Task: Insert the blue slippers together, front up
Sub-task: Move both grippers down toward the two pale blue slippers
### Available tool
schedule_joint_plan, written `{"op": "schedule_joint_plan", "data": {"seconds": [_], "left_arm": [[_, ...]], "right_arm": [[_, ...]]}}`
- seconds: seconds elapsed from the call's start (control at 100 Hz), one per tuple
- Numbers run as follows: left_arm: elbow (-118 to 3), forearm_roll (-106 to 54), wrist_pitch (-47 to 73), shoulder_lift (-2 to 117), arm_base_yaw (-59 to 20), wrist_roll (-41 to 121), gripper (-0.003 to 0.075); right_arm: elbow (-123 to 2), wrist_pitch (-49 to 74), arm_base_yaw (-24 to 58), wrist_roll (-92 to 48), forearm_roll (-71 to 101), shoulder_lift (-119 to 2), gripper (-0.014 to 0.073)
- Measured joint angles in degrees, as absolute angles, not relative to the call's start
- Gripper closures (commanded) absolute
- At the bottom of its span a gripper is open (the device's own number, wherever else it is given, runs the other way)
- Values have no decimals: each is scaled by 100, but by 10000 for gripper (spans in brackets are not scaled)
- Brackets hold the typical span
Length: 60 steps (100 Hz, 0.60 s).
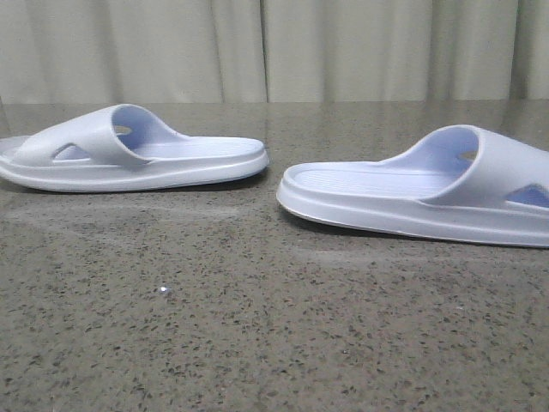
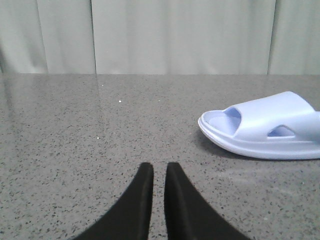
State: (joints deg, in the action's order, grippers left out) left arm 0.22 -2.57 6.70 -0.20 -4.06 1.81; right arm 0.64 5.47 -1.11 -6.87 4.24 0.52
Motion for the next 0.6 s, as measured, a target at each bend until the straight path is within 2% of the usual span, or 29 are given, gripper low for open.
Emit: {"op": "schedule_joint_plan", "data": {"seconds": [0.21,0.47,0.6], "left_arm": [[22,-757,489,-20,-406,181,705],[22,-2708,447,-20,-406,181,705],[12,-3526,282,-20,-406,181,705]], "right_arm": [[64,105,-111,-687,619,52,683],[64,187,-111,-687,2983,52,682],[64,304,-111,-685,3598,52,671]]}}
